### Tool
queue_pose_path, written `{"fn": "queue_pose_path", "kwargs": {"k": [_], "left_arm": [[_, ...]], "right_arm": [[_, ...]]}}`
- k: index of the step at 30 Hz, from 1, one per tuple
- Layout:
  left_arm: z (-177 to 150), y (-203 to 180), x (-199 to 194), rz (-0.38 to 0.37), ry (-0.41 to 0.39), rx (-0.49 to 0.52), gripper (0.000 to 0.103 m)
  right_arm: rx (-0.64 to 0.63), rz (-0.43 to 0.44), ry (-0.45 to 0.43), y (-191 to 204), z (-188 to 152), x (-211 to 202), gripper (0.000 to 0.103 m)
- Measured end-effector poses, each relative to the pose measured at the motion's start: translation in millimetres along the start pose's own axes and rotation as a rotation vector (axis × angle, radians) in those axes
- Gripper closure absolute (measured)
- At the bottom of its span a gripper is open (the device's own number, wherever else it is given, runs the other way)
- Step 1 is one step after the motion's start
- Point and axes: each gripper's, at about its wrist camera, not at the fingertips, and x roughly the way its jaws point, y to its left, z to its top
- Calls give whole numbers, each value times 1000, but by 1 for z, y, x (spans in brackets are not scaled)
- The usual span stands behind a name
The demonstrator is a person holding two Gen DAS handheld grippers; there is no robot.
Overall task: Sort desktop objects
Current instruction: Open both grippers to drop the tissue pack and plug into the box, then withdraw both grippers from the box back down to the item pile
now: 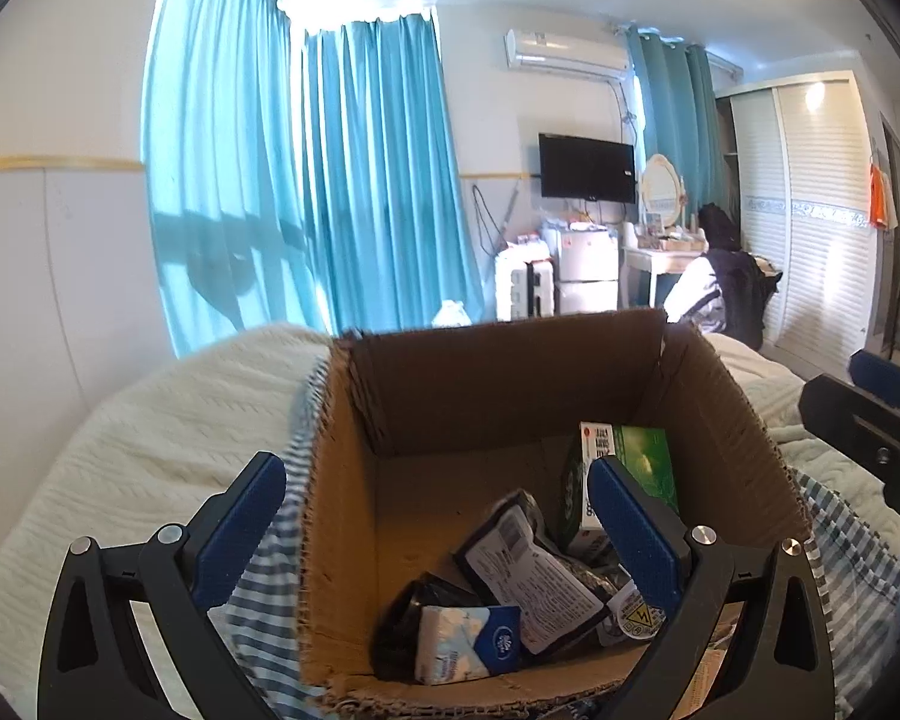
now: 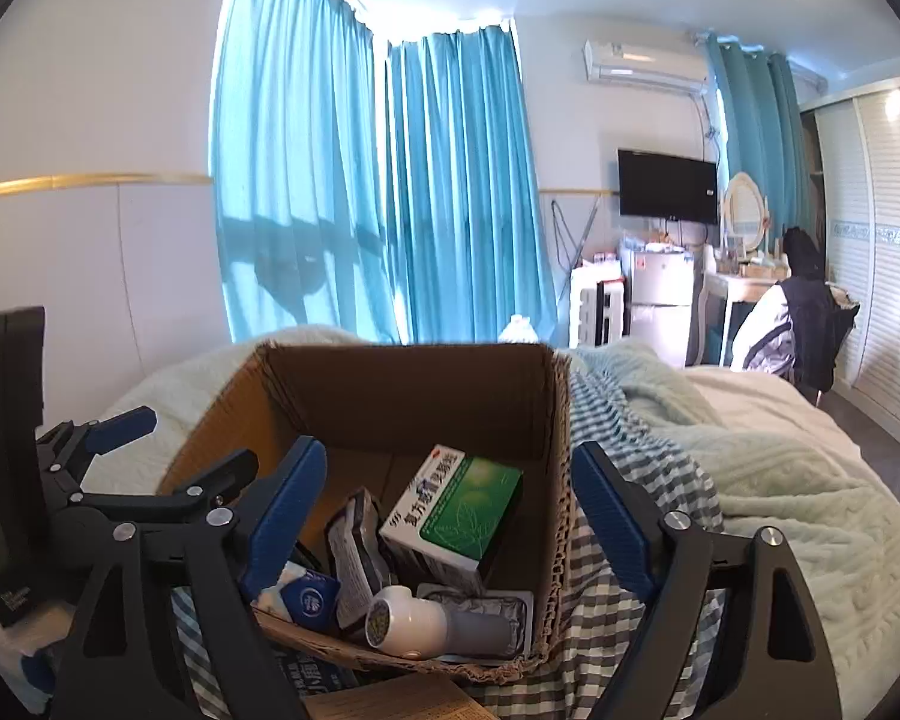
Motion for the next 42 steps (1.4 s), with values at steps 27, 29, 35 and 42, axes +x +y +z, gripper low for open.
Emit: {"fn": "queue_pose_path", "kwargs": {"k": [27, 29, 35, 42], "left_arm": [[17, 5, -90, 29, -119, -90, 0], [16, 8, -93, 35, -107, -93, 0], [8, 13, -97, 43, -67, -80, 0], [-11, 15, -97, 36, -30, -64, 0]], "right_arm": [[-27, -16, -97, 7, 25, -88, 0], [-35, -23, -101, 9, 21, -94, 0], [-33, -13, -97, 13, 8, -105, 0], [-65, -12, -85, 16, -6, -109, 0]]}}
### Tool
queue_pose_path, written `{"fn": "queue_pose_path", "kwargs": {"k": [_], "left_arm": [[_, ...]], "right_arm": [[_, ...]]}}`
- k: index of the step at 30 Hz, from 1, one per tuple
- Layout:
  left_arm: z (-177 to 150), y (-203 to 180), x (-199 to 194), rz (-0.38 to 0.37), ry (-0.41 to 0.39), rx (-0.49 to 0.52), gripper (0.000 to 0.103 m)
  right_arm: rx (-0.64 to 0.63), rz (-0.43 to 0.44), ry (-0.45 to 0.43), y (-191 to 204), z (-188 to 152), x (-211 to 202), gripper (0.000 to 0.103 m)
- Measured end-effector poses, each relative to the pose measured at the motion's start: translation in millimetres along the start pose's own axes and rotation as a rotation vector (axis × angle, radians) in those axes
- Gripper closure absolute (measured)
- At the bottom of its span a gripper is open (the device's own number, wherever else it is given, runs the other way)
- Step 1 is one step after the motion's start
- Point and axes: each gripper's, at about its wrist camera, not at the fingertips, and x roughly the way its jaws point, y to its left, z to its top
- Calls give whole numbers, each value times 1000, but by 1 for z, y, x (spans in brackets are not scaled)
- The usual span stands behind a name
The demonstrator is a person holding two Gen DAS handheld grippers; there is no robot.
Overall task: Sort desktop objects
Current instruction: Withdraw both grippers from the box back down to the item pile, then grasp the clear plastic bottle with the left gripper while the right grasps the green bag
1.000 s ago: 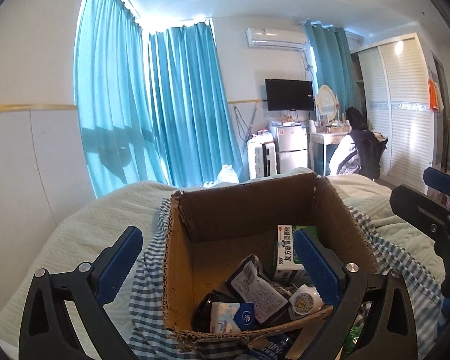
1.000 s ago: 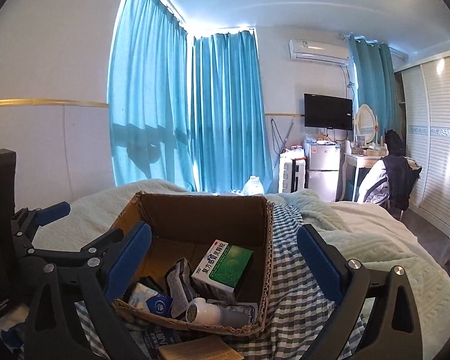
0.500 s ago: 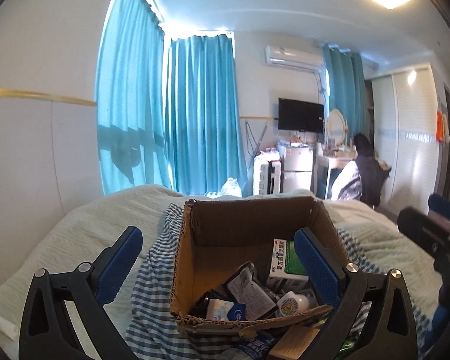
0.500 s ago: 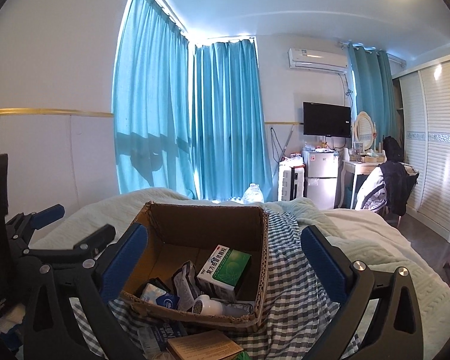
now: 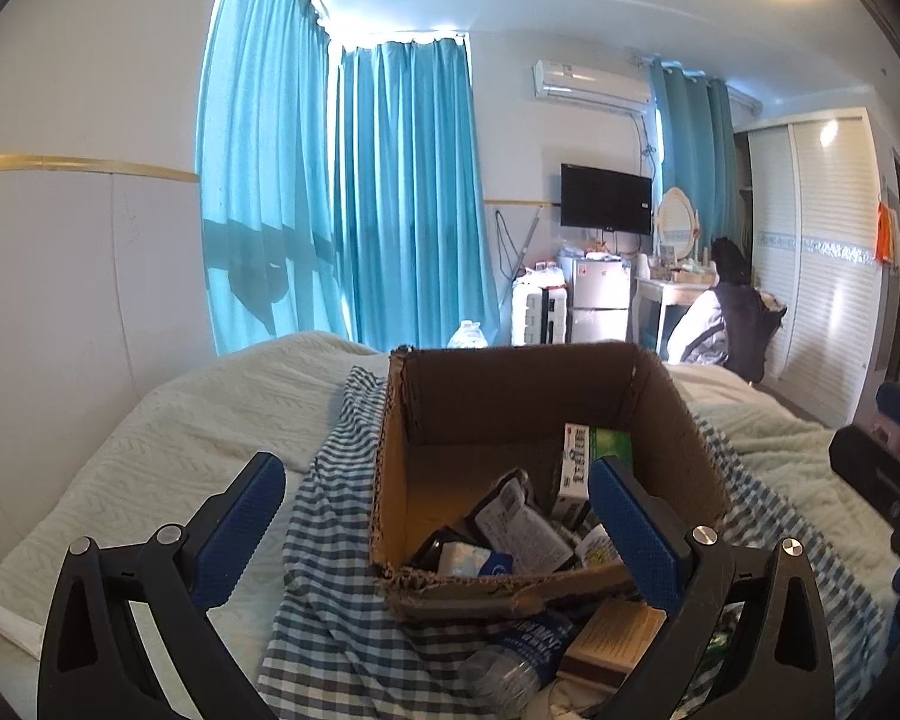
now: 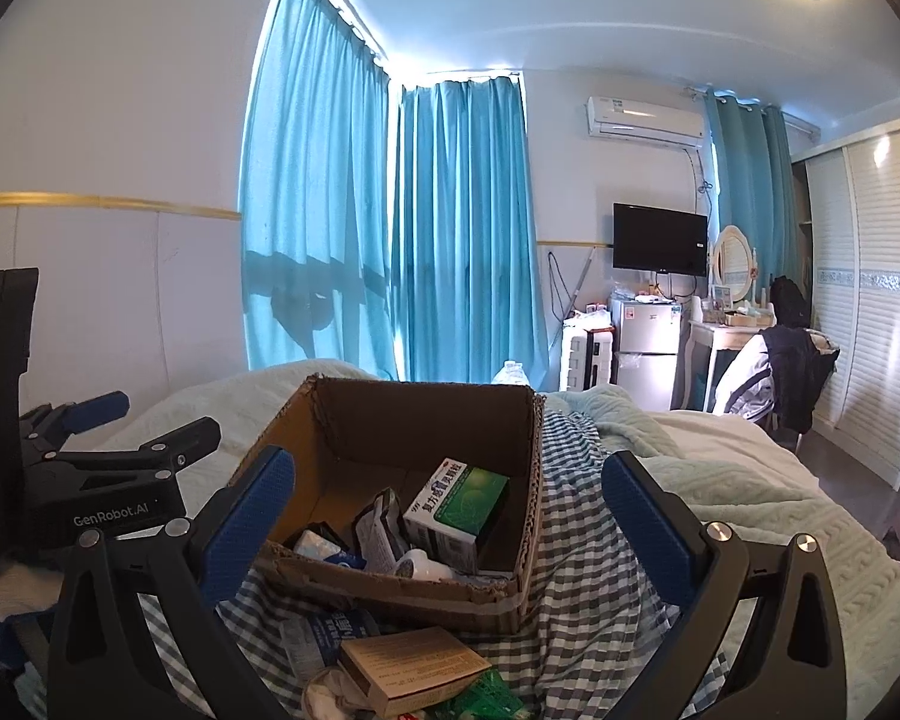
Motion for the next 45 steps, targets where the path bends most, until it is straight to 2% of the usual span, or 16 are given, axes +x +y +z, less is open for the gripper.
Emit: {"fn": "queue_pose_path", "kwargs": {"k": [4, 13, 21, 24, 34, 38, 41, 45], "left_arm": [[-14, -4, 6, -10, 34, 29, 0], [-39, -3, 27, -18, 107, 43, 0], [-63, -2, 50, -50, 204, 39, 0], [-76, -3, 58, -52, 242, 51, 0], [-112, -7, 86, -105, 352, 72, 0], [-128, -9, 100, -120, 391, 90, 0], [-136, -10, 107, -124, 414, 101, 0], [-142, -13, 111, -172, 433, 101, 0]], "right_arm": [[-2, 2, 10, -1, -8, 1, 0], [31, 6, 151, -21, -47, 16, 0], [42, 16, 224, -26, -68, 31, 2], [43, 22, 267, -28, -79, 38, 8], [48, 8, 407, -28, -115, 63, 12], [55, 4, 494, -28, -133, 77, 20], [38, 4, 526, -25, -141, 82, 20], [28, -14, 574, -21, -151, 91, 20]]}}
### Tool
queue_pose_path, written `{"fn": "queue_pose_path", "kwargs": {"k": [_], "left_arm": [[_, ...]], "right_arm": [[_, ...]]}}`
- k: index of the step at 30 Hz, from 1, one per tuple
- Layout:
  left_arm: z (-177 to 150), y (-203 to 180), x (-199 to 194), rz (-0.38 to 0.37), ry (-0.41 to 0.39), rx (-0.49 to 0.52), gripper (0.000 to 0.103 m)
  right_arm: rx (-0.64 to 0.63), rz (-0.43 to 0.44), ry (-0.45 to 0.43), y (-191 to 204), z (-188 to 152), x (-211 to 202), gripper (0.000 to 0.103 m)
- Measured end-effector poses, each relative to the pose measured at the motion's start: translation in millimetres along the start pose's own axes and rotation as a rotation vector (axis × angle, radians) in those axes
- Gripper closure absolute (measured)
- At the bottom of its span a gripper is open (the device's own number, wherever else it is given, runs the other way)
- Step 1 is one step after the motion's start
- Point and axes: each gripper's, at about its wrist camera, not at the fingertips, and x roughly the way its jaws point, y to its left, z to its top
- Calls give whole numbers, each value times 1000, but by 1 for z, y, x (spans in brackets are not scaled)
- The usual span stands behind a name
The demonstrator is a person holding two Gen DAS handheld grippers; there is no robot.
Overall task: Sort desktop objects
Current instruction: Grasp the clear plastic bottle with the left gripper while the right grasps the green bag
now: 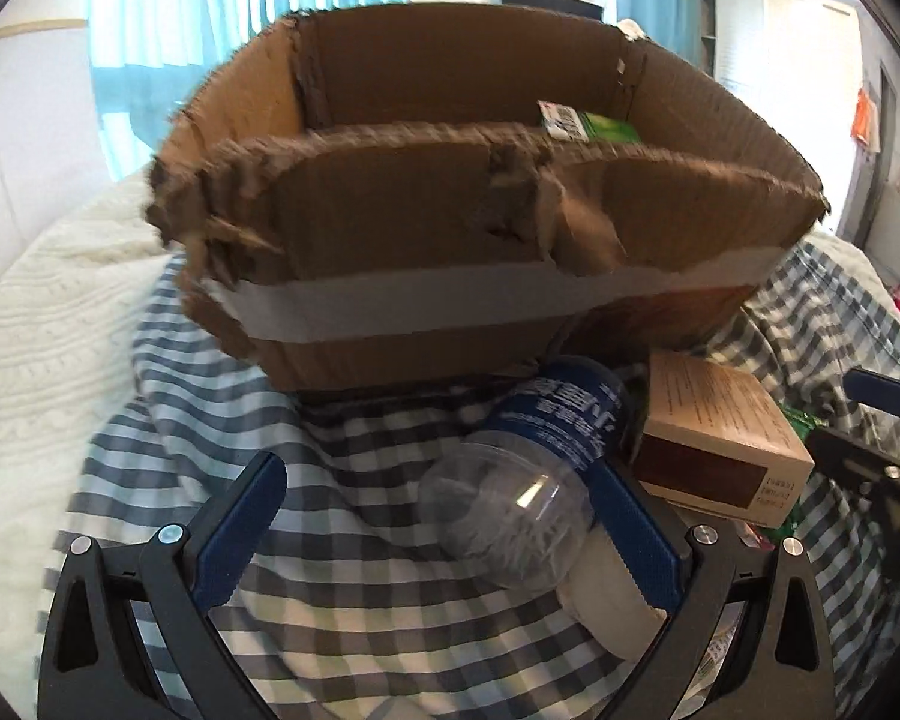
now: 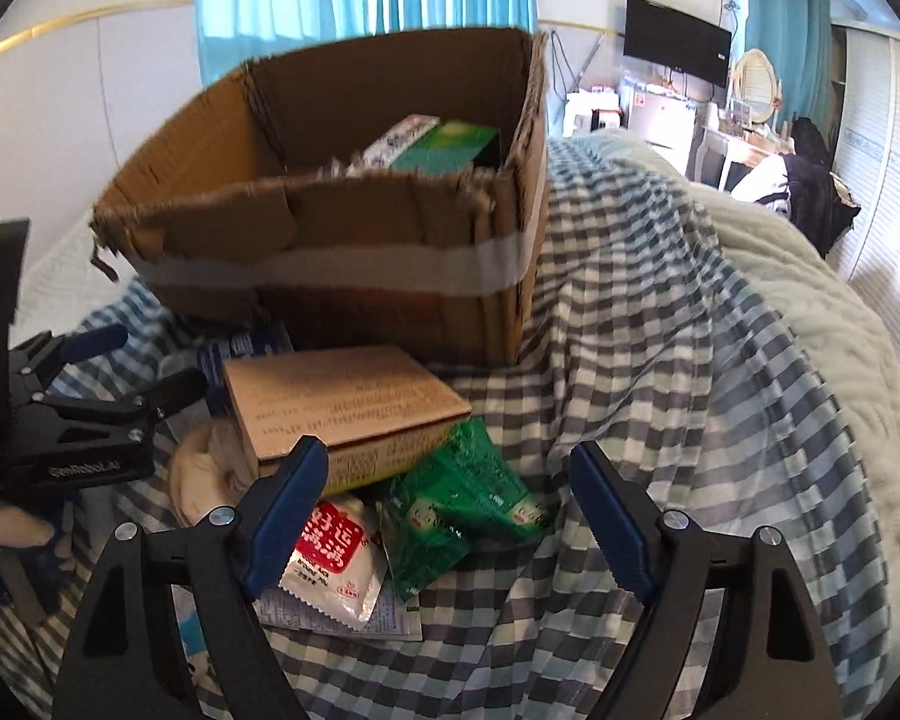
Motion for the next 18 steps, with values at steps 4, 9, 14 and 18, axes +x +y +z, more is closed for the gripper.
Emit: {"fn": "queue_pose_path", "kwargs": {"k": [4, 9, 14, 18], "left_arm": [[-2, -6, 6, -10, 3, 6, 0], [-4, -4, 13, -53, 22, -30, 0], [-6, -5, 18, -62, 20, -39, 0], [-9, -9, 22, -64, 25, -31, 0]], "right_arm": [[-12, -13, 37, 4, -4, 9, 20], [1, -34, 92, -1, -11, 27, 20], [26, -36, 107, -5, -14, 32, 20], [37, -33, 120, -6, -15, 36, 29]]}}
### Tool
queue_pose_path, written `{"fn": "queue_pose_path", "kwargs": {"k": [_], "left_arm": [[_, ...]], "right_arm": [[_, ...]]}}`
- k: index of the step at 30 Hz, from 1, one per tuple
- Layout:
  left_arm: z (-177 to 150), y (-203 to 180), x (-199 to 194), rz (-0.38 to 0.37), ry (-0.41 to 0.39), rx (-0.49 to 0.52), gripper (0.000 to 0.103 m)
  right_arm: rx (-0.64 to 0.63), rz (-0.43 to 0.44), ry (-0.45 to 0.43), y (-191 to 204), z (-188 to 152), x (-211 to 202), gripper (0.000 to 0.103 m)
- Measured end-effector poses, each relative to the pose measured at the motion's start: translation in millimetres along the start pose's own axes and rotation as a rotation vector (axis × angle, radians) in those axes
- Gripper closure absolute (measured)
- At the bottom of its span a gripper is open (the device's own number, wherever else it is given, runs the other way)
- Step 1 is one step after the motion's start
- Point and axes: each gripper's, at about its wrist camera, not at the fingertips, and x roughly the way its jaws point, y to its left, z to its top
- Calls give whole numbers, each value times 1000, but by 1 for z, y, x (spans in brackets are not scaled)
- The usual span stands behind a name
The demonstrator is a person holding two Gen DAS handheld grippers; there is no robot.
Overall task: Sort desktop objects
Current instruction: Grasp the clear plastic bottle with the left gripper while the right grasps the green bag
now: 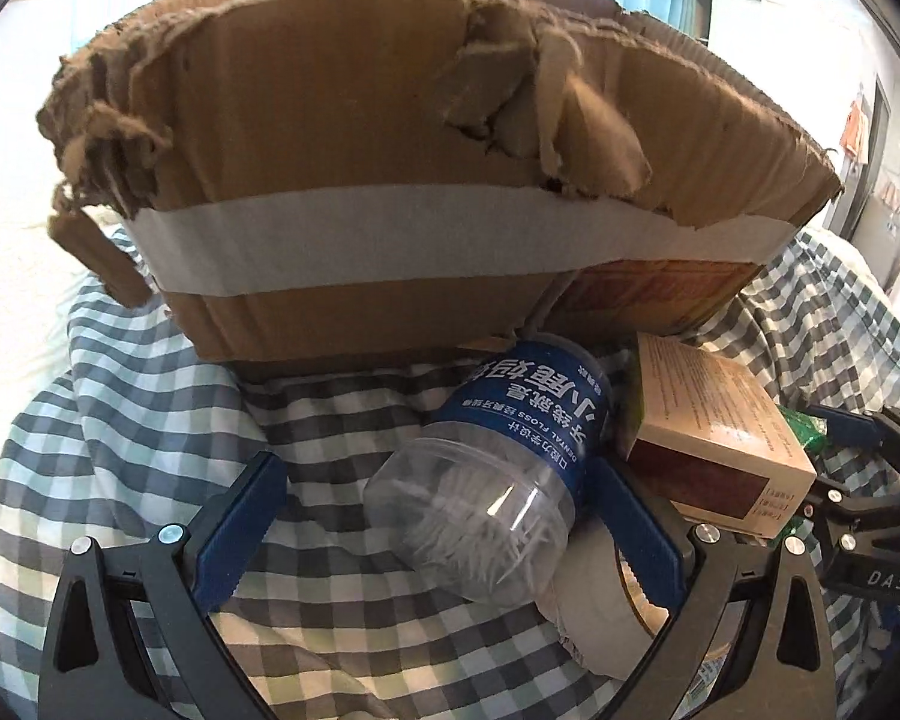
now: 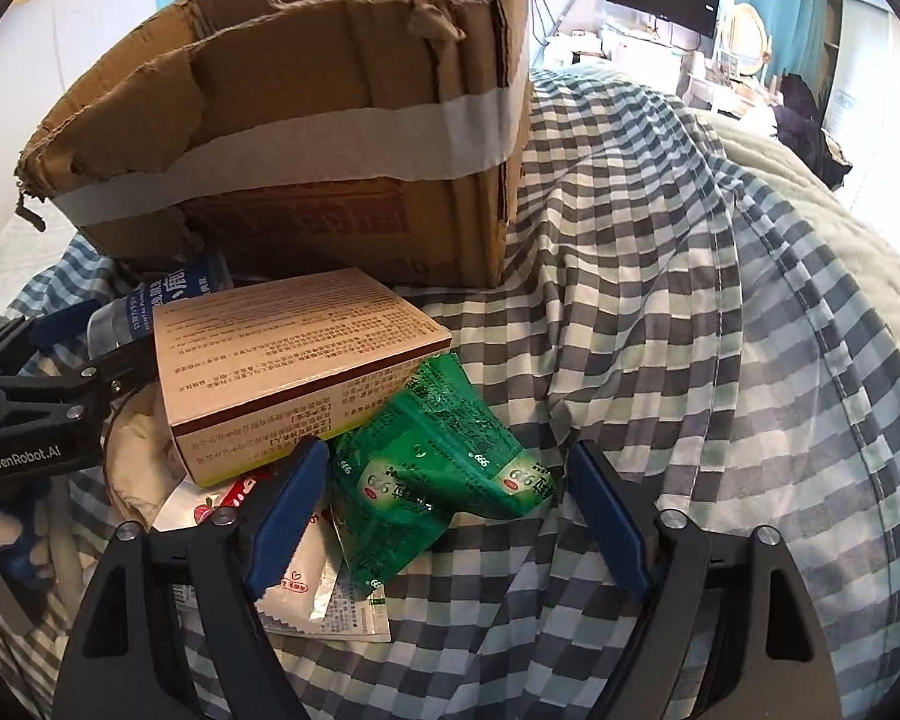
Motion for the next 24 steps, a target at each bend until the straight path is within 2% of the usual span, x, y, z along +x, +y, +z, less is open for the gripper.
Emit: {"fn": "queue_pose_path", "kwargs": {"k": [1, 2, 4, 5, 8, 14, 24], "left_arm": [[-1, -2, 0, -4, 4, 7, 4], [-2, -3, -1, -21, 6, 15, 14], [-4, -10, -4, -58, 11, 36, 27], [-5, -14, -6, -33, 5, 55, 28], [-7, -18, -9, -22, 7, 68, 29], [-9, -21, -20, -20, 11, 65, 32], [-8, -35, -54, 10, -31, 62, 34]], "right_arm": [[-3, 14, 7, 1, -1, 1, 35], [-4, 26, 17, 2, -1, 3, 44], [-8, 38, 21, 4, -2, 3, 50], [-4, 49, 25, 5, -2, 3, 56], [2, 57, 25, 5, -4, 0, 60], [7, 42, -1, 6, -5, -15, 63], [40, 4, -121, 9, -2, -60, 64]]}}
